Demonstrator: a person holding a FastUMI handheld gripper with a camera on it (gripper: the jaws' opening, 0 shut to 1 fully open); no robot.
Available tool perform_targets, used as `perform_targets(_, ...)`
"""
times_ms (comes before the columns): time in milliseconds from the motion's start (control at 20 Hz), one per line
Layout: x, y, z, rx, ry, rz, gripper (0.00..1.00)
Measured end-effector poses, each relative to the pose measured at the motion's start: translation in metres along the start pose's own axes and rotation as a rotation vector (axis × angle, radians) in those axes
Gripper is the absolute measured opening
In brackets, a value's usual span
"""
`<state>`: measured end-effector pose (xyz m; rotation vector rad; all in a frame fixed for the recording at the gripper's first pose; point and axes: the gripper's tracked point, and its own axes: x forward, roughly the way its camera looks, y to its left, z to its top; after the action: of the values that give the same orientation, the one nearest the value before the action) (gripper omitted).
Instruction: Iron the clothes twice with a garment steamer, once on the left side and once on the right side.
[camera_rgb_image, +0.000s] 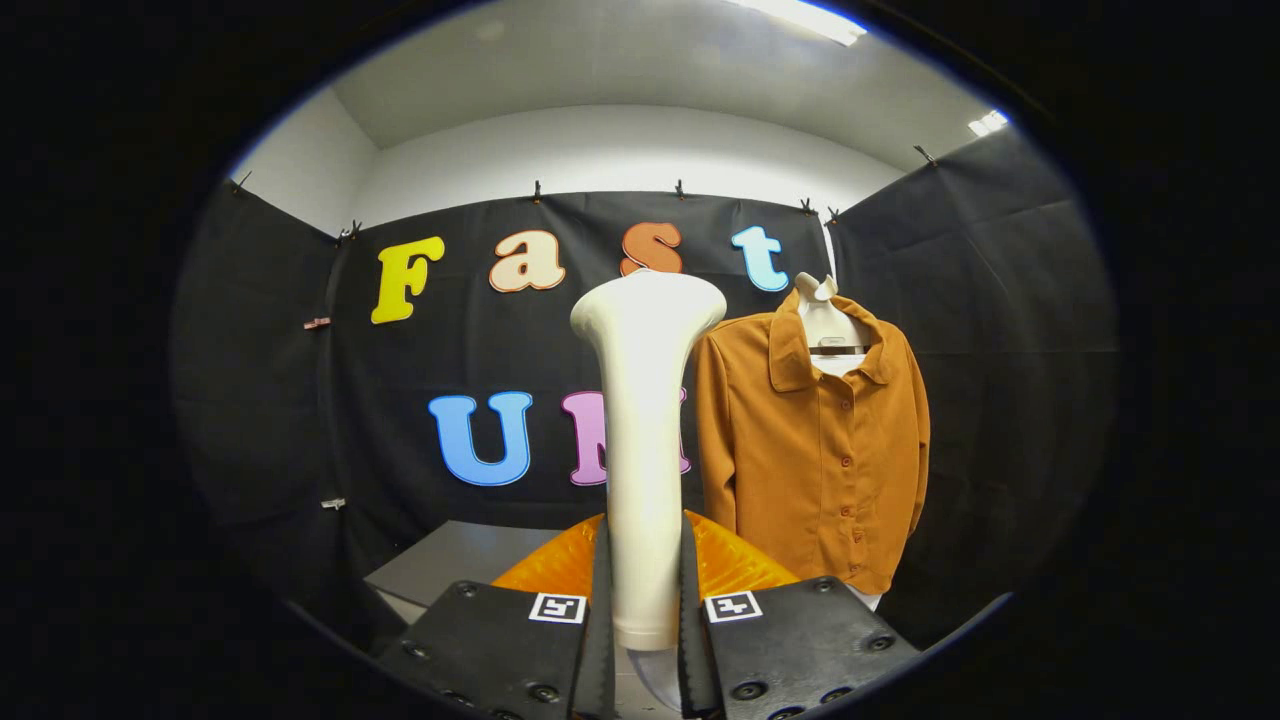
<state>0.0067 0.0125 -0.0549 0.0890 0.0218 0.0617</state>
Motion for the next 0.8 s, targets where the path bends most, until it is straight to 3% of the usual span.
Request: perform_targets(800,-0.0047,0.0071,0.0039,-0.007,-0.011,0.004,0.29)
